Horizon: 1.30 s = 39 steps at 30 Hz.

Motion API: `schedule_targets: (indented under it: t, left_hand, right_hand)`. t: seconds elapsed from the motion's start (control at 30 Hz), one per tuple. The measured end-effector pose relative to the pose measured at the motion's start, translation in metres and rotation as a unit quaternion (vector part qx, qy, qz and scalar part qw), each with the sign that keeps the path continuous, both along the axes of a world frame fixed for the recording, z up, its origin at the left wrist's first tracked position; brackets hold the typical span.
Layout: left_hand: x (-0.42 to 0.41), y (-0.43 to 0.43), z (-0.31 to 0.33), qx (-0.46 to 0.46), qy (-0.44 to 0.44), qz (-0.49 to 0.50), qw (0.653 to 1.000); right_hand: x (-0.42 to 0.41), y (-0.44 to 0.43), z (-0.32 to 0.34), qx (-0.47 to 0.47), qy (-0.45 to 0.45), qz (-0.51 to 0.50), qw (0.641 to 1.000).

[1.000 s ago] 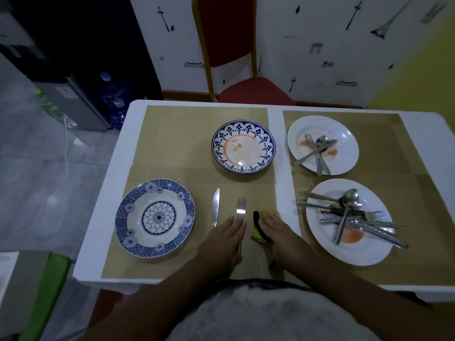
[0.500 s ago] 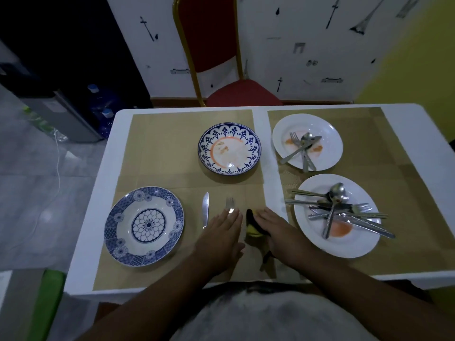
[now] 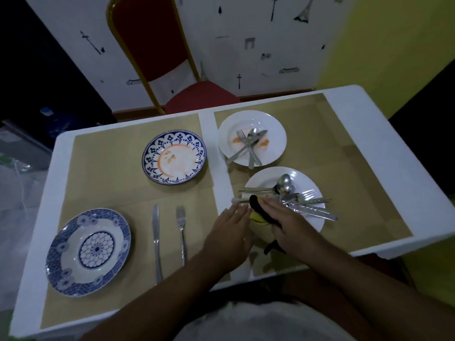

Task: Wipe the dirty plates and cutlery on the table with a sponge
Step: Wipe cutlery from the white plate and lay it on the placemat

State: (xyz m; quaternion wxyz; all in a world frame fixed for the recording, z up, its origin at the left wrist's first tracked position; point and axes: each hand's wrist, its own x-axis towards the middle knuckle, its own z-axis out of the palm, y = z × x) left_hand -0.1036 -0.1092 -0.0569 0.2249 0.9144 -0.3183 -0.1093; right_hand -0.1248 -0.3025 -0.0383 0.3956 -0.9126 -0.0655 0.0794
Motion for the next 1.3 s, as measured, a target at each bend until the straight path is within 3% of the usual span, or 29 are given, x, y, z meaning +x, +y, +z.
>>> schedule_targets:
  t: [0.2, 0.47, 0.67, 0.77, 0.9, 1.1, 1.2, 1.3]
  left_hand:
    - [-0.002, -0.061, -0.005, -0.002, -0.069, -0.007, 0.998]
    - [0.007, -0.112, -0.014, 0.046, 0.054, 0.189, 0.979]
    - [0.013, -0.127, -0.018, 0.052, 0.134, 0.273, 0.951]
    - [0.013, -0.129, -0.013, 0.005, 0.190, 0.311, 0.931]
    - [0.012, -0.126, 0.007, -0.045, 0.286, 0.287, 0.913]
    - [-0.001, -0.108, 0.026, -0.170, 0.439, 0.352, 0.809]
    - [-0.008, -0.097, 0.029, -0.190, 0.450, 0.353, 0.798]
    - [-0.013, -0.086, 0.033, -0.208, 0.440, 0.344, 0.803]
  right_hand:
    - [0.007, -0.068, -0.008, -0.016, 0.022, 0.025, 0.999]
    - [0.017, -0.106, -0.014, 0.004, 0.018, 0.056, 0.998]
    - [0.019, -0.115, -0.015, 0.034, 0.021, 0.079, 0.996]
    - [0.017, -0.115, -0.014, 0.037, 0.017, 0.079, 0.996]
    - [0.014, -0.107, -0.017, 0.033, -0.014, 0.075, 0.997]
    - [0.004, -0.092, -0.042, -0.036, -0.049, 0.136, 0.989]
    - [0.009, -0.088, -0.043, -0.061, -0.057, 0.158, 0.984]
    - [0.024, -0.088, -0.040, -0.091, -0.044, 0.102, 0.990]
